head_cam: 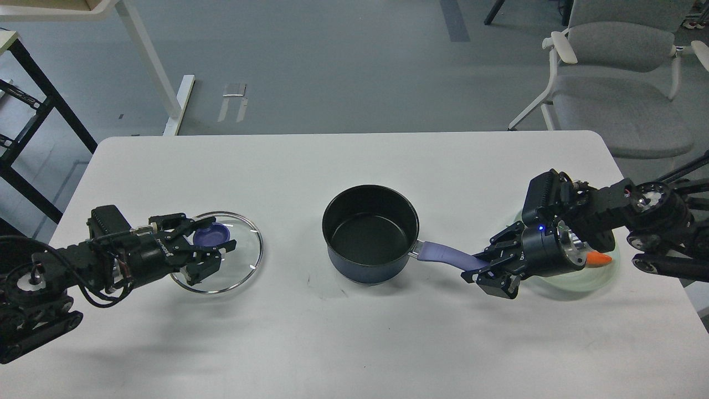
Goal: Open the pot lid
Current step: 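Lower the glass lid onto the table beside the pot and release, then release the pot handle and lift the right gripper away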
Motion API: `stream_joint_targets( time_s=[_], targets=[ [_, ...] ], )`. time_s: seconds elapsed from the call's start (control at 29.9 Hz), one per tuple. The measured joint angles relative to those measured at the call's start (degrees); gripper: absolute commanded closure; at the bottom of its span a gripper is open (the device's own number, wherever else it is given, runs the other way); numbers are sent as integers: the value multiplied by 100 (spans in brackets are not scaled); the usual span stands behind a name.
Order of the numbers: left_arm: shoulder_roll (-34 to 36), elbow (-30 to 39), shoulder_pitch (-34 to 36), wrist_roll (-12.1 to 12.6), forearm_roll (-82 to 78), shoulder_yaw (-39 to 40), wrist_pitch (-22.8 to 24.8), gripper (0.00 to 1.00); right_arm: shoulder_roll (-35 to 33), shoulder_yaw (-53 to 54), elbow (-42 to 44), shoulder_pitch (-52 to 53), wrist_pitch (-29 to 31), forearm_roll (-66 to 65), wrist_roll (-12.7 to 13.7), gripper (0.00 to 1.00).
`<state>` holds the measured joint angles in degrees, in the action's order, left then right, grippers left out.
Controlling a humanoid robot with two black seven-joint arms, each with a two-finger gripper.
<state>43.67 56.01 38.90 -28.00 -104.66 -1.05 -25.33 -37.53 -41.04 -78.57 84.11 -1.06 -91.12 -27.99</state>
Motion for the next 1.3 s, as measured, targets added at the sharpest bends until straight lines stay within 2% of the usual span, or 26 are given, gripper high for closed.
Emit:
stream_joint_targets(
  time_s=[0.17,0.33,0.43,0.5,0.6,0.7,0.77,0.84,0.94,0.97,1.3],
  targets=[
    [-14,-7,-47,1,74,7,0,3,0,0,0,0,0,0,0,73],
    [49,87,-26,1,184,87,19,2,-3,4,-6,0,0,0,0,73],
    [155,418,50,1,841,155,153,1,-7,6,-9,0,0,0,0,72],
    [312,724,147,0,1758,244,462,1,-8,6,-9,0,0,0,-1,72],
    [520,1060,482,2,3541,351,1366,1,-10,6,-9,0,0,0,-1,70],
    [552,1132,764,2,5343,624,2281,1,-8,6,-10,0,0,-1,-1,63],
    [534,1120,819,2,6547,898,2646,1,-7,6,-10,0,0,-1,-1,50],
    [492,1095,830,2,7305,1104,2757,1,-7,7,-10,0,0,-2,-1,36],
    [445,1008,834,2,7823,1293,2772,1,-7,7,-10,0,0,-2,-1,7],
    [434,974,834,2,7889,1347,2772,1,-7,8,-9,0,-1,-2,-1,1],
    [257,783,819,1,8050,1739,2880,1,-191,150,-26,159,-1,469,-1,1]
  ],
)
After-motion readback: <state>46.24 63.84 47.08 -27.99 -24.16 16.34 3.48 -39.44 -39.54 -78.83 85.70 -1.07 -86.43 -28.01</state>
